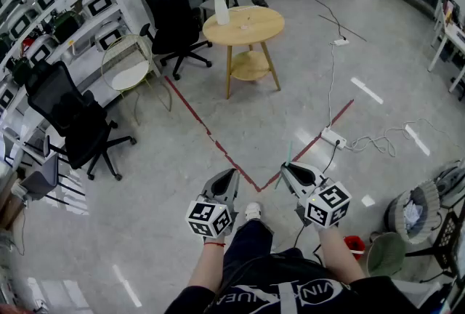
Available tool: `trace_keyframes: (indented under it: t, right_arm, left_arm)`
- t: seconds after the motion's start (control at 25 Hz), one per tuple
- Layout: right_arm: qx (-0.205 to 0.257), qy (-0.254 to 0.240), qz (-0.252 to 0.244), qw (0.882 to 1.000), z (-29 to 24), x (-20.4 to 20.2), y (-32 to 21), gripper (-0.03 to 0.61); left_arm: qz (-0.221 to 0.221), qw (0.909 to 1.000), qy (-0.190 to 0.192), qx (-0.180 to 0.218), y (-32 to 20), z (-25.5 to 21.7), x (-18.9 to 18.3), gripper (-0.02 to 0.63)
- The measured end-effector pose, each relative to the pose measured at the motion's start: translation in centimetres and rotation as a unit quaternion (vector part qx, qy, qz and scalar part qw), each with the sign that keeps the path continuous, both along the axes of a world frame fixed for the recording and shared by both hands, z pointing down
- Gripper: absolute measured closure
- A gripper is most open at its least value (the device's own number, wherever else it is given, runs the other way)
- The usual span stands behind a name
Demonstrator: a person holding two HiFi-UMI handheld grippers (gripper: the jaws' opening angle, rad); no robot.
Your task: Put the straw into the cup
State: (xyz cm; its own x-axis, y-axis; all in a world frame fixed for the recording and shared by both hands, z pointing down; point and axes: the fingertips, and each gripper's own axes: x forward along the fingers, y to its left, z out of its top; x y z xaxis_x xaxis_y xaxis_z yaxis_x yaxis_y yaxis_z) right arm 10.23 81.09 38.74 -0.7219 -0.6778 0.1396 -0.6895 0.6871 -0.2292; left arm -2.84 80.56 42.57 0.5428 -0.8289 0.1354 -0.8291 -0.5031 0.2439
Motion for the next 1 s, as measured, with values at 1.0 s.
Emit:
trace_keyframes:
  t: [1.0]
  right_arm:
    - [-0.023,0.006,0.043,0.999,1.5,-3.7,-25.8,0.555]
  left_arm:
    - [0.041,0.9986,0.010,-0.032,-26.0,2.5,-4.0,0.607]
